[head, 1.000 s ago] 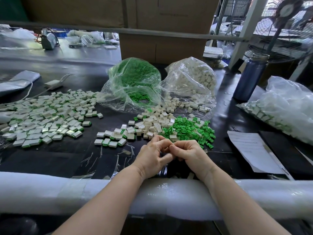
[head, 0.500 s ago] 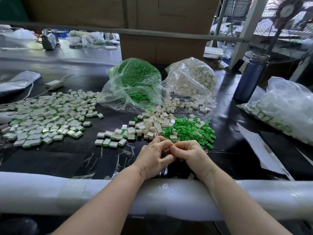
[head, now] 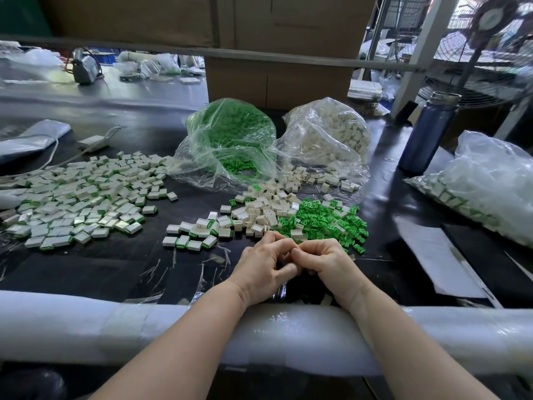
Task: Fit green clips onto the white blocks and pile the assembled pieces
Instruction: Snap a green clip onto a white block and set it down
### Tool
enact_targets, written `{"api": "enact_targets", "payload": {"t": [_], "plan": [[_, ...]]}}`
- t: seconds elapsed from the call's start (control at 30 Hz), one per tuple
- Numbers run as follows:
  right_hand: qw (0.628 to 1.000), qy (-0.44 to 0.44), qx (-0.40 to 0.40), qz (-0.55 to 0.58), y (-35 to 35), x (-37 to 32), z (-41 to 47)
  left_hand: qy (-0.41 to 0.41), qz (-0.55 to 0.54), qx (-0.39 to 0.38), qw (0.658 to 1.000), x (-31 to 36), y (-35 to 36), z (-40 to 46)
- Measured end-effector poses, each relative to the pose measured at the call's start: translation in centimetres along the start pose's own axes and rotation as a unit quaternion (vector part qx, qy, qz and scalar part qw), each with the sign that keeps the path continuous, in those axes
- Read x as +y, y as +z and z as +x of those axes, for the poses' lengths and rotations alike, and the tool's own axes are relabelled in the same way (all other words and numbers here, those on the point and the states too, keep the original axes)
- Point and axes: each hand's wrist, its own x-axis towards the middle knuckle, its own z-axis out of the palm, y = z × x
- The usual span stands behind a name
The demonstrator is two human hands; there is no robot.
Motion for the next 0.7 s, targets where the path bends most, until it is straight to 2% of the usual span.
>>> {"api": "enact_targets", "payload": {"t": [0.27, 0.4, 0.6, 0.7], "plan": [[1.0, -0.009, 0.009, -0.002, 0.12, 0.03, 0.01, 0.011, 0.009, 0.008, 1.0, -0.29, 0.12, 0.05], [0.999, -0.036, -0.007, -0.004, 0.48, -0.27, 0.01, -0.001, -0.081, 0.035, 0.996, -0.1, 0.11, 0.08], [0.995, -0.04, 0.089, -0.014, 0.22, 0.12, 0.25, -0.013, -0.079, 0.079, 0.994, -0.93, 0.16, 0.67], [0.994, -0.053, 0.096, -0.025, 0.23, -0.05, 0.03, -0.017, -0.069, 0.071, 0.995, -0.86, 0.23, 0.61]]}}
